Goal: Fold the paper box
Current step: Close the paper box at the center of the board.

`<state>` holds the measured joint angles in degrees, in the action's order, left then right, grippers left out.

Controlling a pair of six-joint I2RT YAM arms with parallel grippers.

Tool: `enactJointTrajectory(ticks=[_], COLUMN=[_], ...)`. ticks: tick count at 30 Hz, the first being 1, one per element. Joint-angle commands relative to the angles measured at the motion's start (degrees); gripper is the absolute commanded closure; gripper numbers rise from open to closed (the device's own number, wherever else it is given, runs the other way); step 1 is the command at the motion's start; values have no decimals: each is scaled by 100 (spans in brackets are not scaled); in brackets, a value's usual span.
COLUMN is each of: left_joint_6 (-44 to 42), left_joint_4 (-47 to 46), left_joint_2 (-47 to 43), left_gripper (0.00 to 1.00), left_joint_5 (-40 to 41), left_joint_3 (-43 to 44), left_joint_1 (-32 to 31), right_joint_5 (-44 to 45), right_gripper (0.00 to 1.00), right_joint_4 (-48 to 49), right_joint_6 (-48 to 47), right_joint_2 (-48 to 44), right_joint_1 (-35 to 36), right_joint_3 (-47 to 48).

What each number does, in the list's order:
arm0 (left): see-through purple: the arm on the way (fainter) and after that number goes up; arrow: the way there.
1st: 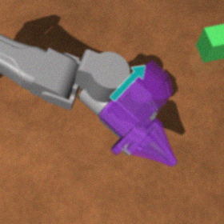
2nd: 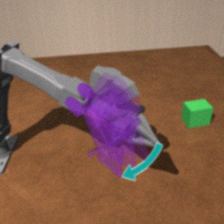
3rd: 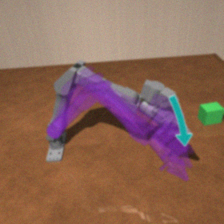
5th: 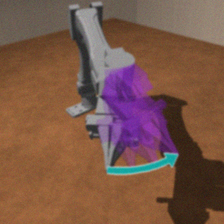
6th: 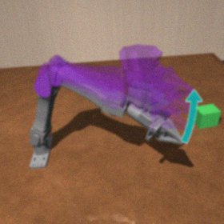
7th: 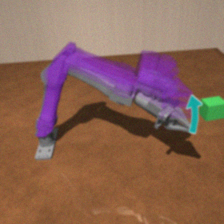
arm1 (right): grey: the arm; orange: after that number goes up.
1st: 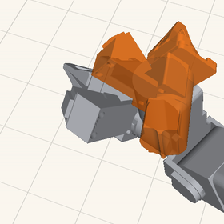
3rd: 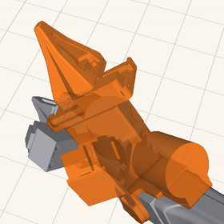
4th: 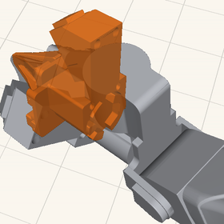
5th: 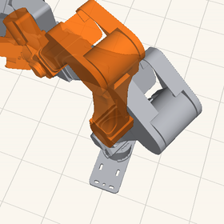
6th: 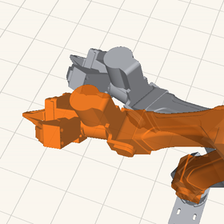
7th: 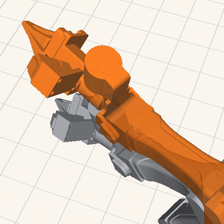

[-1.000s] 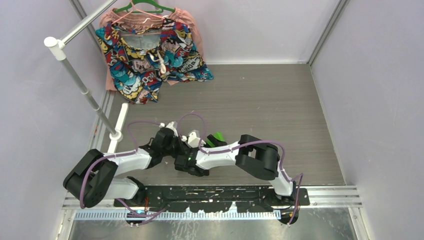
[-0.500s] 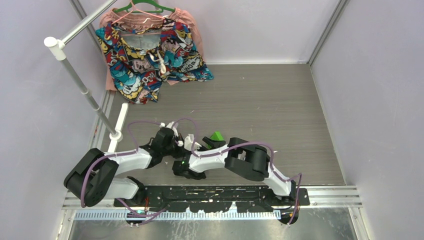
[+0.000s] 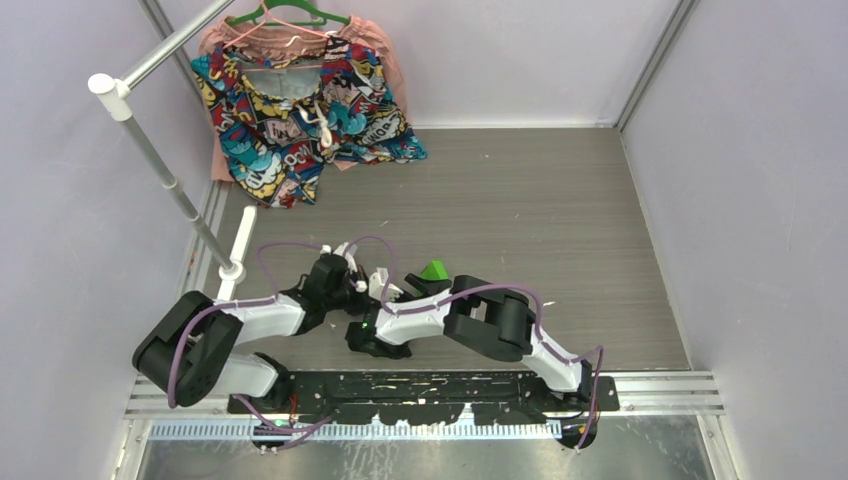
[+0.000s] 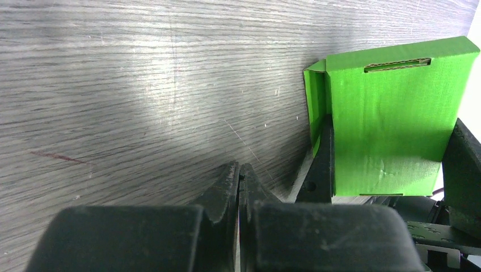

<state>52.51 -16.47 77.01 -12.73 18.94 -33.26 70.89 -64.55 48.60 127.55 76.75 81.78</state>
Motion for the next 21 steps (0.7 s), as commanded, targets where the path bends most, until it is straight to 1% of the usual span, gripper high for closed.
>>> enactJointTrajectory(ticks=[1, 12, 14, 17, 21], left_joint_6=[-338, -329, -329, -329, -338], left_joint_4=[708, 645, 645, 690, 794], left_joint_2=[320, 411, 412, 356, 213], left_gripper=[100, 100, 100, 100, 100], left_joint_5=[267, 245, 247, 253, 275], left_joint_3=[-154, -154, -150, -154, -149], left_joint_1=[-59, -61, -57, -58, -60], right_joint_5=[-1023, -893, -944, -1255, -1317], right_gripper=[39, 39, 39, 39, 39], right_joint_4=[582, 451, 591, 1056, 1266], right_joint_6=[-238, -265, -233, -281, -272], right_joint_2=[666, 848, 737, 371, 57], right_joint_1=[-14, 16, 4, -64, -132], right_joint_3=[-131, -101, -214, -566, -828])
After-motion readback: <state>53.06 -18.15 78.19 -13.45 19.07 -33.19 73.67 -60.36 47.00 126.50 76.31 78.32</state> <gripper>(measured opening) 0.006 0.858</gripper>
